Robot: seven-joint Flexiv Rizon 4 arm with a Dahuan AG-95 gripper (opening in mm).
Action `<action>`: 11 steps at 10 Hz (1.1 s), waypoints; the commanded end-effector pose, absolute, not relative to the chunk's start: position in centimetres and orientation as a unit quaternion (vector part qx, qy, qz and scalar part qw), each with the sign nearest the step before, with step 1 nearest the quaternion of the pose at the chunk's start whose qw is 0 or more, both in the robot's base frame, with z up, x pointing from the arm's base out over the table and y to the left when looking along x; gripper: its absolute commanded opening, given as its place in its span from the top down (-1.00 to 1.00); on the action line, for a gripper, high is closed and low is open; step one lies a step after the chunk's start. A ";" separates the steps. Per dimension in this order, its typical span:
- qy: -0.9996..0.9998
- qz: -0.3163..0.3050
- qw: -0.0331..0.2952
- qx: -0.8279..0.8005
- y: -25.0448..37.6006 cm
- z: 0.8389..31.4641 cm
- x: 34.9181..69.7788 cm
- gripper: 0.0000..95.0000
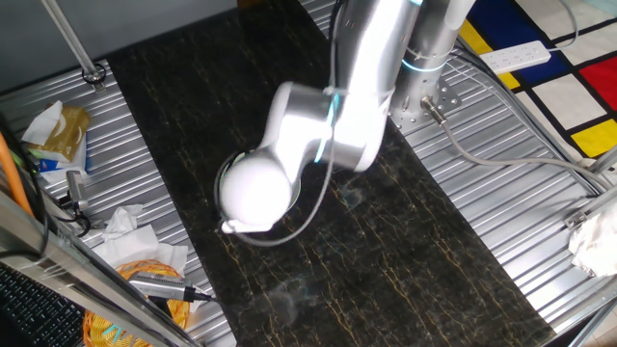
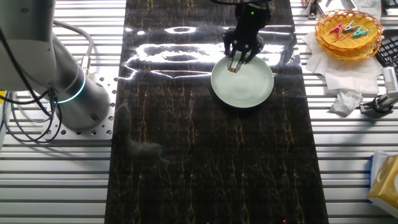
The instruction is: Use a clamp
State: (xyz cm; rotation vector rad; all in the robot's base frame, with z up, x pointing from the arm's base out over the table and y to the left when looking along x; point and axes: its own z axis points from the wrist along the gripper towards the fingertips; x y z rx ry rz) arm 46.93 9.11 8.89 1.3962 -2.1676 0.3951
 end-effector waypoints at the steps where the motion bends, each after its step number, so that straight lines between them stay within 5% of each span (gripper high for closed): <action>1: -0.798 0.149 0.254 0.525 8.9 9.0 46.6 1.00; 11: -0.747 0.200 0.257 0.579 8.9 9.0 46.6 1.00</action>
